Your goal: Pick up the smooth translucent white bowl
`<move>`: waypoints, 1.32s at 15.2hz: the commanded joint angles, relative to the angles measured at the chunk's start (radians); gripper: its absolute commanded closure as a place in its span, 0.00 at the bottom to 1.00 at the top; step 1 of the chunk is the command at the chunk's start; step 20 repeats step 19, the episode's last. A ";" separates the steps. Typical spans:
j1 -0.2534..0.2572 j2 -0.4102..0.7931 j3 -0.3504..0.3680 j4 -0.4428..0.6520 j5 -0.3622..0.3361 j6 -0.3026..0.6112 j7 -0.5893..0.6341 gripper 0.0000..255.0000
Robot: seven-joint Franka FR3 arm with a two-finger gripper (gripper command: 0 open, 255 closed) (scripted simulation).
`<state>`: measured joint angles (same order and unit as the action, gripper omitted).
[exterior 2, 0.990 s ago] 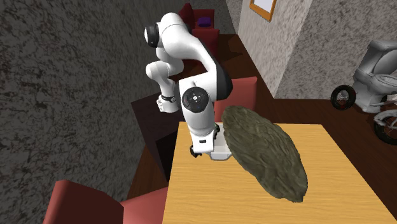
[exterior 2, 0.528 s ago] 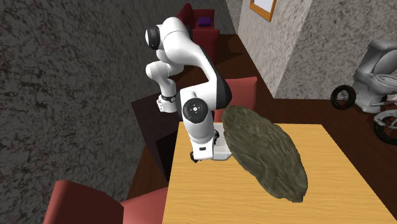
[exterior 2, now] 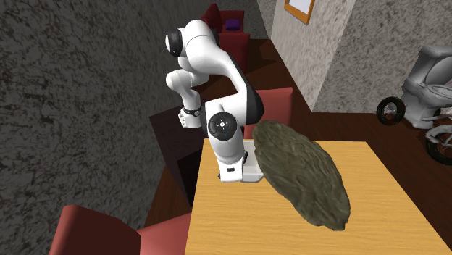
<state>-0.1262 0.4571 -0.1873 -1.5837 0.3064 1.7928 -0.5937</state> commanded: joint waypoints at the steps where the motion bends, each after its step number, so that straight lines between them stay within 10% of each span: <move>1: 0.000 0.001 0.000 0.000 0.000 0.001 0.000 1.00; 20: -0.005 -0.049 -0.006 0.129 -0.017 -0.172 0.042 1.00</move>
